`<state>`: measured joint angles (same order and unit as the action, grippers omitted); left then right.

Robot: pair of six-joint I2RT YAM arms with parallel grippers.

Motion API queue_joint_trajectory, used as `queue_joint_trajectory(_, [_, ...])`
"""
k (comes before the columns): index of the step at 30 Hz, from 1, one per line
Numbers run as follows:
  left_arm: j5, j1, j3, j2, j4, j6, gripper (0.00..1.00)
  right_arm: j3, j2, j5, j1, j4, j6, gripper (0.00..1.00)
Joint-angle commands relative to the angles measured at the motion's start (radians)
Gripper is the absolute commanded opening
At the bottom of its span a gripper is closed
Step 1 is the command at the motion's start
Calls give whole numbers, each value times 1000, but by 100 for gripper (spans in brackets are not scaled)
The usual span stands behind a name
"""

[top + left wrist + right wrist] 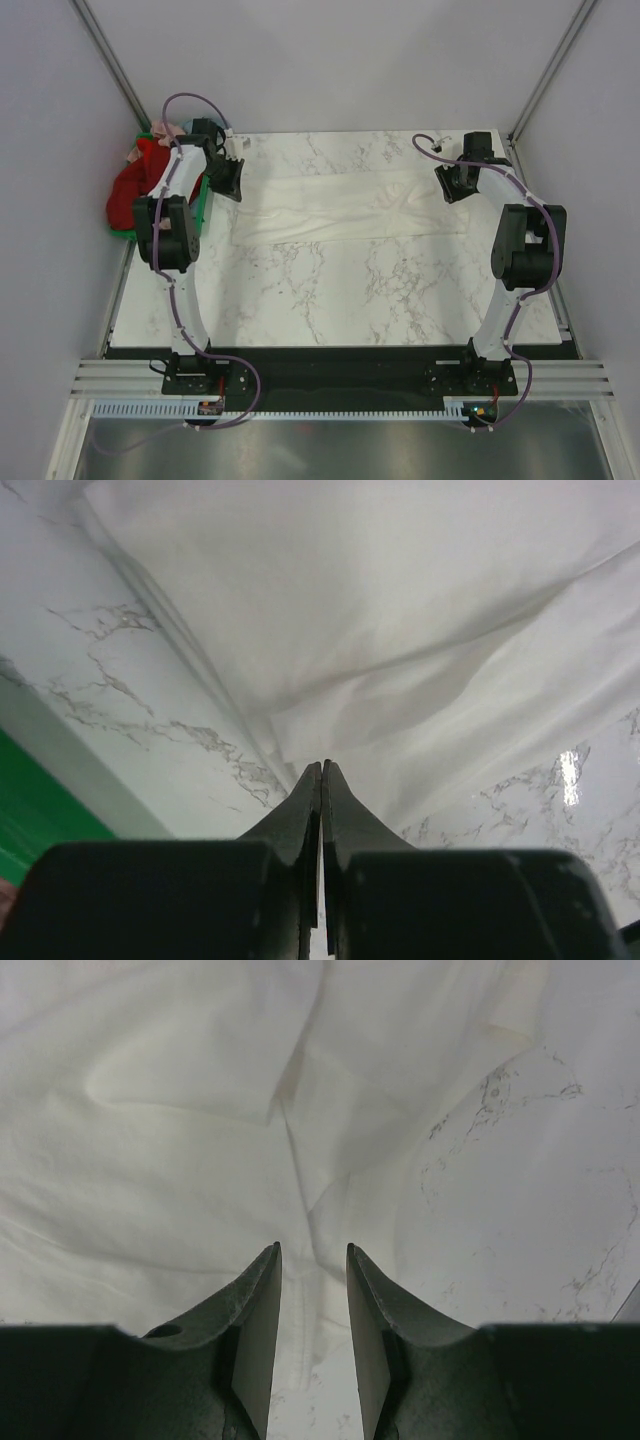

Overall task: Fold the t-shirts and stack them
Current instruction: Fold the tshirt

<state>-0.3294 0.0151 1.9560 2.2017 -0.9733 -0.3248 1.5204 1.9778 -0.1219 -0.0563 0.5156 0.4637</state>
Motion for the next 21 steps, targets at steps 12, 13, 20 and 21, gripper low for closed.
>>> queue_joint_trajectory(12, [-57,-47,-23,50,-28,-23,2,4,-48,18,-2,-12,1,40])
queue_joint_trajectory(13, [-56,-47,-28,52,-31,-25,2,3,-48,22,-4,-12,3,40])
queue_joint_trajectory(20, [-57,-47,-43,52,-31,-22,2,3,-43,25,-4,-14,6,40])
queue_joint_trajectory(21, [-60,-47,-48,44,-33,-20,2,3,-43,25,-4,-14,6,40])
